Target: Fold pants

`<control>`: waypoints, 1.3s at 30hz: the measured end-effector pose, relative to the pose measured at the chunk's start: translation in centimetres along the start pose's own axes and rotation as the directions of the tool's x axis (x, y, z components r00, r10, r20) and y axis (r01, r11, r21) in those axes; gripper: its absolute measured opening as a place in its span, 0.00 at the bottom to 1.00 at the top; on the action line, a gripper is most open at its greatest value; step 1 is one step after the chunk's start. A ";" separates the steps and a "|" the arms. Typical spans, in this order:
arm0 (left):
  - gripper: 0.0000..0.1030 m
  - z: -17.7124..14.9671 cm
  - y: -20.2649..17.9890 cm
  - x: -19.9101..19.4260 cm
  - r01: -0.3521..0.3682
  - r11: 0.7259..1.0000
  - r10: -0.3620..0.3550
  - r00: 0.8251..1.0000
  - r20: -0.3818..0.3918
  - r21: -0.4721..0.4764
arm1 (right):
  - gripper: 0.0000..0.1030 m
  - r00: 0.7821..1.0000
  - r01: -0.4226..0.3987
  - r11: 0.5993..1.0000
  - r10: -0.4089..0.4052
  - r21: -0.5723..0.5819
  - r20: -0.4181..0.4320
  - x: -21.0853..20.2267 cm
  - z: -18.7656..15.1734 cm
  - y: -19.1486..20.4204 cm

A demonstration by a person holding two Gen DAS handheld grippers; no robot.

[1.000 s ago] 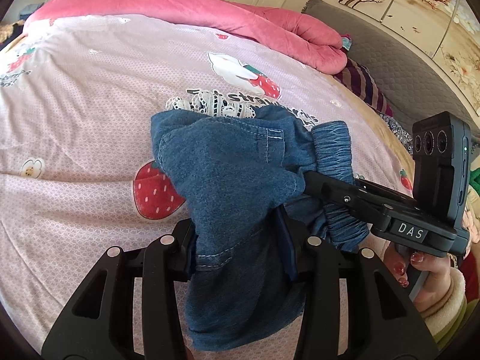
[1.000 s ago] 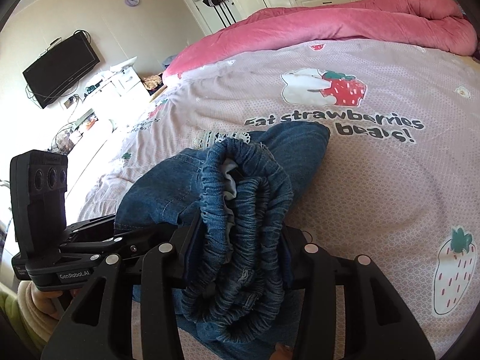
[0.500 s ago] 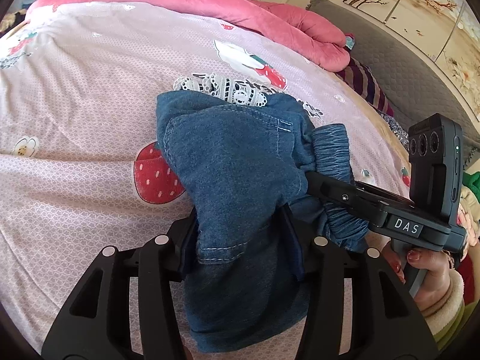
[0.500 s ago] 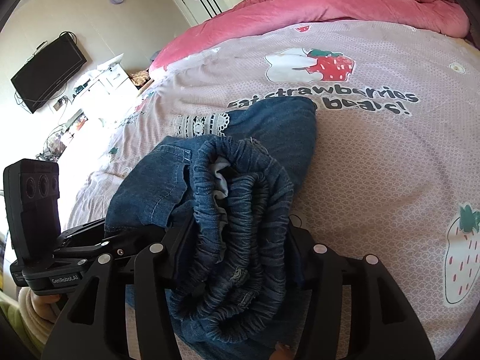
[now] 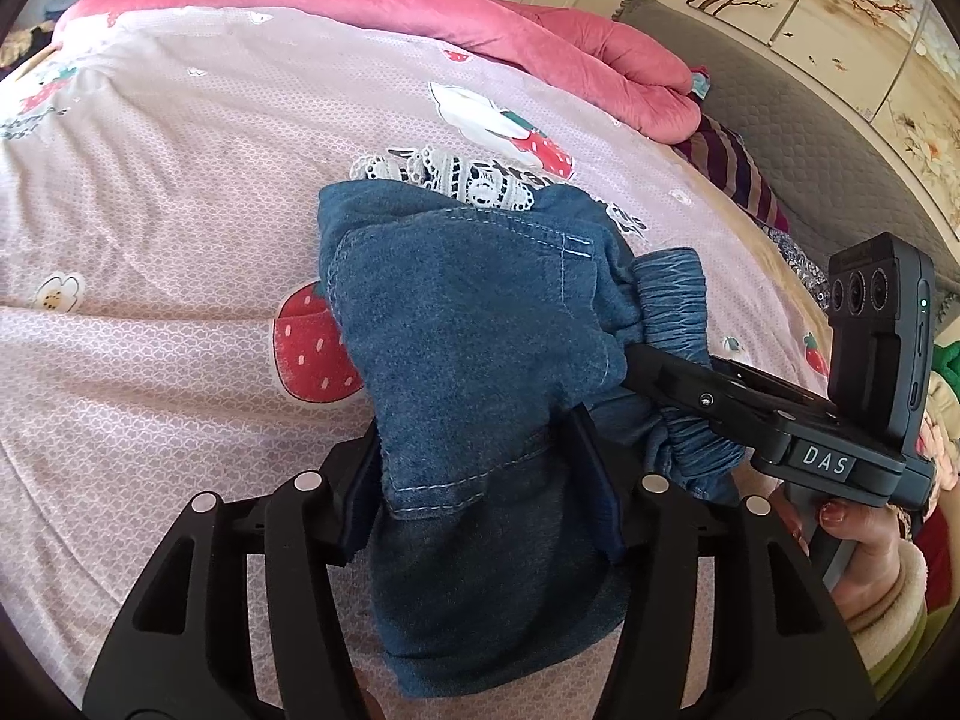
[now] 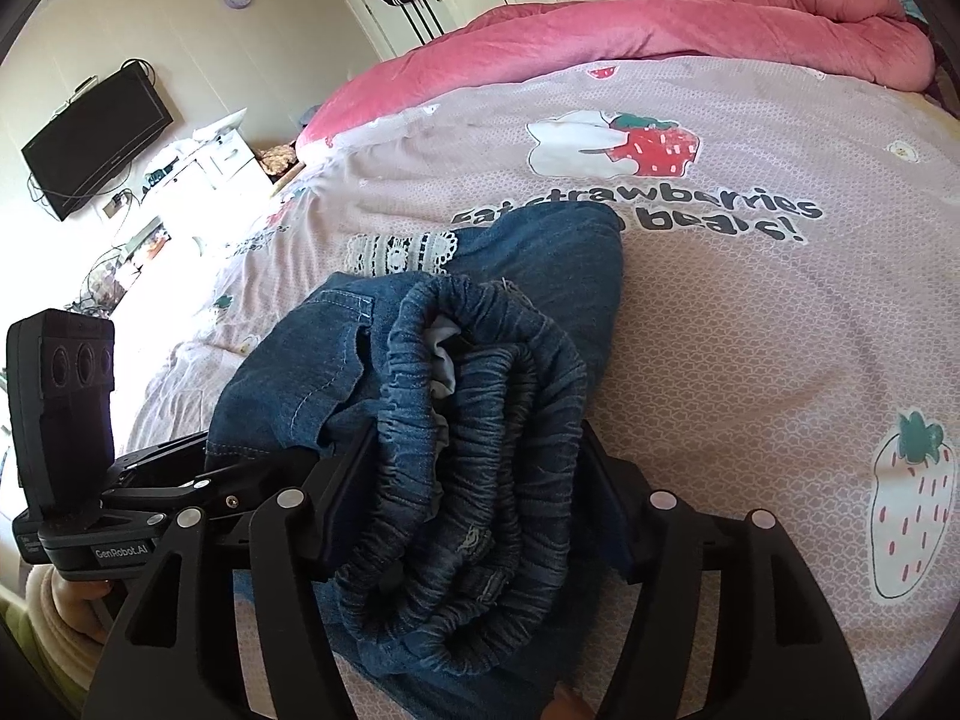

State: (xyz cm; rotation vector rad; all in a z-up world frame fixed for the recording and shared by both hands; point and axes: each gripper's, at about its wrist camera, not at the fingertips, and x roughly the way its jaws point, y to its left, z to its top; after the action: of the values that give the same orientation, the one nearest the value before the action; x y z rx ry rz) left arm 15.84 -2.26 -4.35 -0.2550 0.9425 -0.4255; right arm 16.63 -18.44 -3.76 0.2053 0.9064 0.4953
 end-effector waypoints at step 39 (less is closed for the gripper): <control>0.73 -0.5 -0.1 -4.2 -0.079 0.997 0.079 0.993 0.088 0.000 | 0.86 0.990 0.096 0.993 -0.089 -0.062 0.113 -4.0 -1.0 1.5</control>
State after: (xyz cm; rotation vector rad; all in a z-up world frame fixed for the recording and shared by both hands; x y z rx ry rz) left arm 13.24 -0.46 -1.53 -0.2308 0.8623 -0.3403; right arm 13.29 -19.15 -1.02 0.1269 0.7868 0.4235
